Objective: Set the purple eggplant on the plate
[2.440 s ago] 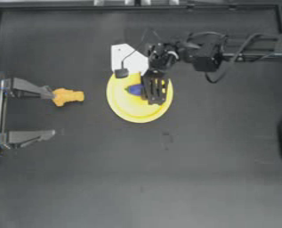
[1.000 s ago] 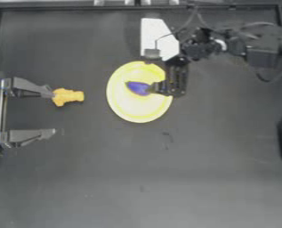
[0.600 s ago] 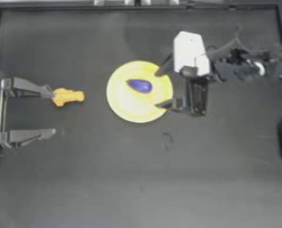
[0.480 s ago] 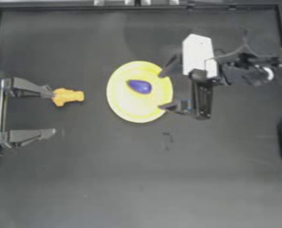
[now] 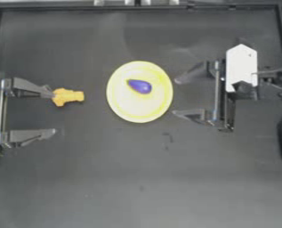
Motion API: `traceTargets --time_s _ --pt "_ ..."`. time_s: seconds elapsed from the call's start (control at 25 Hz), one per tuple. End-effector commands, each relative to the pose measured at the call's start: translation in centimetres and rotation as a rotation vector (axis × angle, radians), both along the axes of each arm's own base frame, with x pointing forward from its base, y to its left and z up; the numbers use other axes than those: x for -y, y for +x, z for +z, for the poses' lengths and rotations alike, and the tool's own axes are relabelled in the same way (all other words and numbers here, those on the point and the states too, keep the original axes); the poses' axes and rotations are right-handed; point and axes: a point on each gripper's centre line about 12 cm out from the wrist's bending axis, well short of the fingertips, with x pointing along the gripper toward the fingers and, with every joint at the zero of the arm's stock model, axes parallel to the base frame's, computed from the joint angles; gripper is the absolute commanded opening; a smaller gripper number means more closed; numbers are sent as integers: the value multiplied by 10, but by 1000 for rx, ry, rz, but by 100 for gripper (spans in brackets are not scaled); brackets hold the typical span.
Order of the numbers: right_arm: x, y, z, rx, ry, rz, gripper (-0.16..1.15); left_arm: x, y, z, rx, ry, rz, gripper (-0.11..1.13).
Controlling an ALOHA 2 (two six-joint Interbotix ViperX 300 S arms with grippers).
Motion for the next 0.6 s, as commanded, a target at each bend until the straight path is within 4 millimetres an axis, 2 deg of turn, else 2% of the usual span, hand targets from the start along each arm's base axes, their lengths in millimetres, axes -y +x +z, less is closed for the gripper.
traceTargets --time_s 0.04,0.6 --pt "-6 -8 12 79 -6 -11 101 -1 3 1 -3 1 2 103" --pt "-19 -32 1 159 -14 -31 101 0 3 1 -4 9 -1 103"
